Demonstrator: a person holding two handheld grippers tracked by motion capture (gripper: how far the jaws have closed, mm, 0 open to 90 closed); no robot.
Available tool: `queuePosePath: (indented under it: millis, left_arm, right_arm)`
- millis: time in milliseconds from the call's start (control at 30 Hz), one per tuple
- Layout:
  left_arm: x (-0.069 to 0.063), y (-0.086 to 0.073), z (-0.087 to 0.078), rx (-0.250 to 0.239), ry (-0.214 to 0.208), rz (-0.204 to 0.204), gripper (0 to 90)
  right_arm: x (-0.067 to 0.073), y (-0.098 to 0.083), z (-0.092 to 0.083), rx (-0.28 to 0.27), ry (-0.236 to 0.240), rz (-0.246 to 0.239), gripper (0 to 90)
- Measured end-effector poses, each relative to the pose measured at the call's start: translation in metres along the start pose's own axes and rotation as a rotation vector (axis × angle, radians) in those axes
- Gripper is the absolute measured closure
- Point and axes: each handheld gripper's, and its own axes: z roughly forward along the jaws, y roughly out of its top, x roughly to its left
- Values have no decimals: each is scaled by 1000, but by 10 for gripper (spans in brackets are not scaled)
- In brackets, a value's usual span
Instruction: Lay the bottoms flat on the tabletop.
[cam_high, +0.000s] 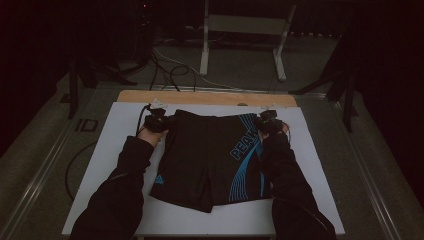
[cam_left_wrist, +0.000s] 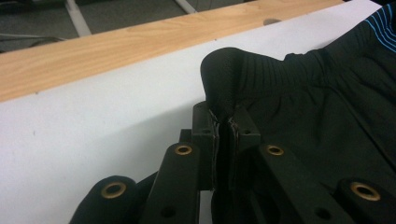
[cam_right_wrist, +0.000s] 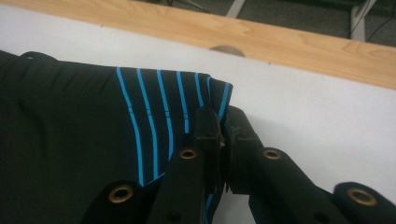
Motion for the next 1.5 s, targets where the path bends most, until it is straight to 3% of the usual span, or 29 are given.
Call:
queuePosePath:
  millis: [200, 500, 567, 633, 667, 733, 767, 900, 1300, 1500]
  left_arm:
    - [-1, 1, 10, 32, 17, 5, 825]
    - [2, -4, 16, 73, 24, -17, 763]
    - [2, -4, 16, 79, 22, -26, 634]
    - [1, -4, 16, 82, 8, -30, 449]
    - [0, -3, 15, 84, 9, -26, 369]
    - [-1, -3, 14, 96, -36, -29, 250]
    - [-3, -2, 13, 103, -62, -13, 154]
    - [-12, 2, 8, 91, -122, -3, 20]
    - [-25, 9, -13, 68, -178, 38, 0]
    - [-32, 8, -25, 80, -233, 65, 0]
  right_arm:
    - [-3, 0, 9, 27, -12, 41, 863]
    - [-3, -4, 16, 52, -23, 47, 847]
    - [-4, -5, 17, 61, -14, 55, 751]
    - [-4, -5, 17, 57, 5, 72, 537]
    - [-3, -5, 17, 60, 8, 74, 486]
    - [-1, -4, 14, 57, 38, 75, 320]
    - [1, -4, 14, 57, 51, 75, 295]
    - [5, -6, 8, 58, 136, 41, 141]
    - [15, 2, -18, -1, 213, -20, 98]
    - [23, 3, -28, -2, 268, -55, 98]
